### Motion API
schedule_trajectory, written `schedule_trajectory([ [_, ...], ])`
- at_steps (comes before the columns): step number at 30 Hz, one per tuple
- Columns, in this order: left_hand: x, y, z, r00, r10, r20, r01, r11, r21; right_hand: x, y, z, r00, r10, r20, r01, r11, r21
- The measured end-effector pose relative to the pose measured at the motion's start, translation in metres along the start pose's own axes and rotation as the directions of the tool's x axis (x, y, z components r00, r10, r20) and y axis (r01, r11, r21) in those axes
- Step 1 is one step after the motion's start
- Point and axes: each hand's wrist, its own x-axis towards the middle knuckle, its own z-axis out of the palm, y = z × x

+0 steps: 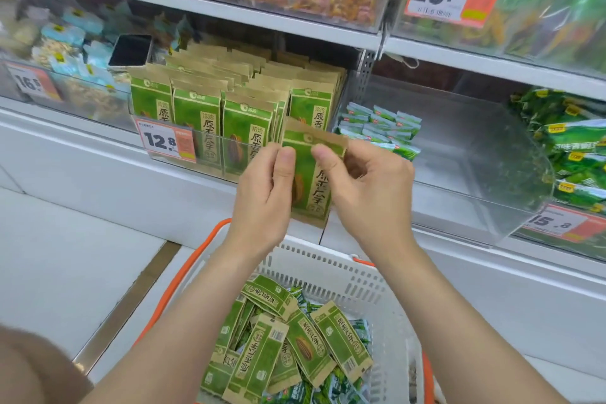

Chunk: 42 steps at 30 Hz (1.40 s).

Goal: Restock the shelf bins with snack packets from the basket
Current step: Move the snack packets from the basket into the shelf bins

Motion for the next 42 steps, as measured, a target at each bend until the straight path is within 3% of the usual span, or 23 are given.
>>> schedule_trajectory([
  [3, 0.013, -0.002, -0.007, 0.964, 0.196, -0.182, -0.158, 0.966, 0.205, 0.03, -0.011, -0.013, 0.983, 0.008, -0.182, 0.0, 0.999, 0.041],
  [5, 0.022, -0.012, -0.013, 0.954, 0.242, -0.176, -0.165, 0.917, 0.362, 0.047, -0.014, -0.016, 0.975, 0.002, -0.221, 0.01, 0.998, 0.057],
  [8, 0.027, -0.029, -0.019, 0.983, 0.179, -0.029, -0.129, 0.804, 0.58, 0.069, -0.016, -0.009, 0.984, -0.071, -0.164, 0.057, 0.994, -0.088],
  [11, 0.027, -0.037, -0.022, 0.983, 0.183, 0.018, -0.146, 0.722, 0.677, 0.09, -0.014, 0.009, 0.988, -0.15, -0.026, 0.138, 0.953, -0.271],
  [14, 0.028, -0.038, -0.022, 0.974, 0.228, 0.009, -0.171, 0.704, 0.69, 0.109, -0.01, 0.027, 0.979, -0.164, 0.124, 0.2, 0.899, -0.388],
  [18, 0.034, -0.042, -0.026, 0.969, 0.246, -0.006, -0.176, 0.711, 0.681, 0.125, -0.001, 0.043, 0.973, 0.008, 0.231, 0.119, 0.839, -0.531],
  [22, 0.036, -0.046, -0.026, 0.964, 0.267, -0.018, -0.189, 0.73, 0.657, 0.134, 0.011, 0.055, 0.93, 0.102, 0.352, 0.198, 0.668, -0.717],
  [29, 0.034, -0.05, -0.022, 0.962, 0.271, -0.036, -0.185, 0.741, 0.645, 0.142, 0.005, 0.068, 0.9, 0.2, 0.388, 0.208, 0.586, -0.783],
  [34, 0.033, -0.052, -0.022, 0.959, 0.282, -0.028, -0.199, 0.741, 0.642, 0.137, 0.001, 0.072, 0.896, 0.232, 0.38, 0.18, 0.591, -0.786],
  [38, 0.029, -0.052, -0.024, 0.958, 0.287, -0.019, -0.208, 0.737, 0.643, 0.129, -0.001, 0.071, 0.941, 0.172, 0.292, 0.14, 0.588, -0.797],
  [42, 0.024, -0.05, -0.024, 0.961, 0.274, -0.025, -0.191, 0.729, 0.657, 0.098, -0.002, 0.062, 0.982, -0.091, 0.167, 0.182, 0.707, -0.683],
])
